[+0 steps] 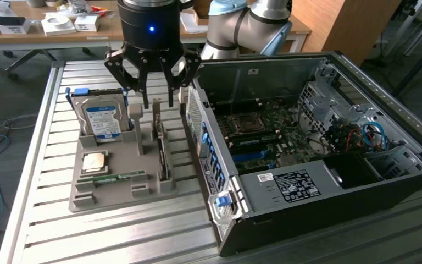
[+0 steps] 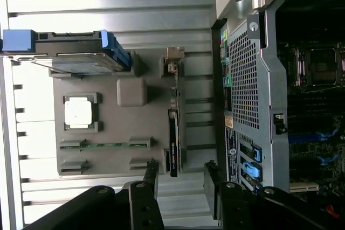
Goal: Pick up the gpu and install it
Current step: 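Pick up the gpu and move the gpu toward the slot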
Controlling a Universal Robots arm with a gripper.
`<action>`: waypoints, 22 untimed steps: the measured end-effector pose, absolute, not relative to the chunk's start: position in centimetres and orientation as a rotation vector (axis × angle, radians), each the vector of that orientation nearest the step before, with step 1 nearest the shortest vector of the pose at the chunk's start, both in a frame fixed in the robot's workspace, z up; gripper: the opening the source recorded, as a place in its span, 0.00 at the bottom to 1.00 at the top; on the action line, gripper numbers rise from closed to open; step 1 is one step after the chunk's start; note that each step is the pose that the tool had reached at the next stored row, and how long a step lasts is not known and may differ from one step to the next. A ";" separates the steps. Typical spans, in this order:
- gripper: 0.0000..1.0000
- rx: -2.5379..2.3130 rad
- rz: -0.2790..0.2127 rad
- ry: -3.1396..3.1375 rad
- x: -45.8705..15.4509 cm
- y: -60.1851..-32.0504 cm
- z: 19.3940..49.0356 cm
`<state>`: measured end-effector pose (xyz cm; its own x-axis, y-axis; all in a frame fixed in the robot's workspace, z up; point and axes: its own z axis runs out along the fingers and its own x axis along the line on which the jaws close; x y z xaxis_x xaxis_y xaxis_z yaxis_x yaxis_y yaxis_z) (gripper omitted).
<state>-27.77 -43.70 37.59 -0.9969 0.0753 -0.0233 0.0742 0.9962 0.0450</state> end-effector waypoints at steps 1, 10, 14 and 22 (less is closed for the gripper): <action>0.47 0.117 0.069 3.114 -27.8 -43.7 37.6; 0.47 0.117 0.069 3.114 -27.8 -43.7 37.5; 0.47 0.117 0.069 3.114 -27.8 -43.7 37.4; 0.47 0.117 0.069 3.114 -27.8 -43.7 37.0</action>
